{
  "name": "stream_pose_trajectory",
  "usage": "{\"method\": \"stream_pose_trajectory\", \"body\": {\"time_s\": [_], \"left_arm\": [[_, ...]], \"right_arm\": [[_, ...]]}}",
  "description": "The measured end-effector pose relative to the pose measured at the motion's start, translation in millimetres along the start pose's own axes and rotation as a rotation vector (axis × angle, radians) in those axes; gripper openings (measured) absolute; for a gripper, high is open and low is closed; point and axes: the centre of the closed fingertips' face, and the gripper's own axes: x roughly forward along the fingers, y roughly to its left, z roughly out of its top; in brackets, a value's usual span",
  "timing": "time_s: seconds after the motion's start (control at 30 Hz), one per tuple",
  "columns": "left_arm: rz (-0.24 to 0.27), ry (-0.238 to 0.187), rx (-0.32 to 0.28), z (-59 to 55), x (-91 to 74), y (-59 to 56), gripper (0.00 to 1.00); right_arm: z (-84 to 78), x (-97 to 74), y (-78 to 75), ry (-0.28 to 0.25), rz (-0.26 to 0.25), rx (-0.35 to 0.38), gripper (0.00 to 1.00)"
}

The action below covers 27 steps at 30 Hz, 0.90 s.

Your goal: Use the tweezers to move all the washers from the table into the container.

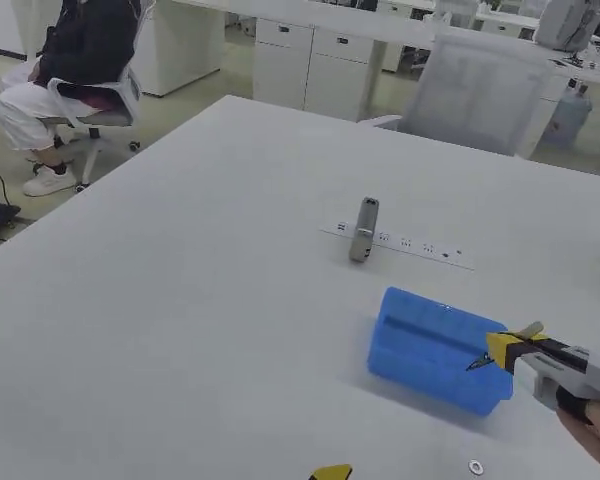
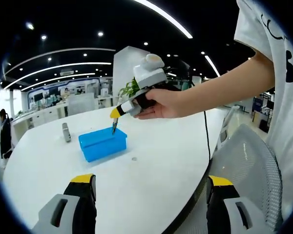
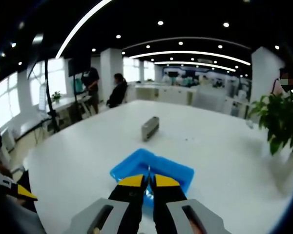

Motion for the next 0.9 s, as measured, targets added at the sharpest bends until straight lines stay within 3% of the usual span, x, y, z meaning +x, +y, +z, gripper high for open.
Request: {"method": "stream_pose_trajectory", "body": {"time_s": [0.17,0.37,0.7,0.9], "left_arm": [[0.002,-0.003,0.003,0.0,0.0,0.0,0.96],[0.002,-0.005,0.003,-0.1,-0.1,0.1,0.96],[0.003,0.001,0.005,-1.5,0.4,0.4,0.96],[-0.003,0.013,0.009,-3.8,1.5,-1.0,0.96]], "right_arm": [[-10.0,-14.8,5.0,0.003,-0.013,-0.016,0.03],[-30.0,-22.2,6.0,0.024,-0.022,0.019,0.03],[-69.5,-16.2,2.4,0.105,-0.019,0.05,0.03],[-77.6,-13.8,10.3,0.122,-0.014,0.076,0.03]]}}
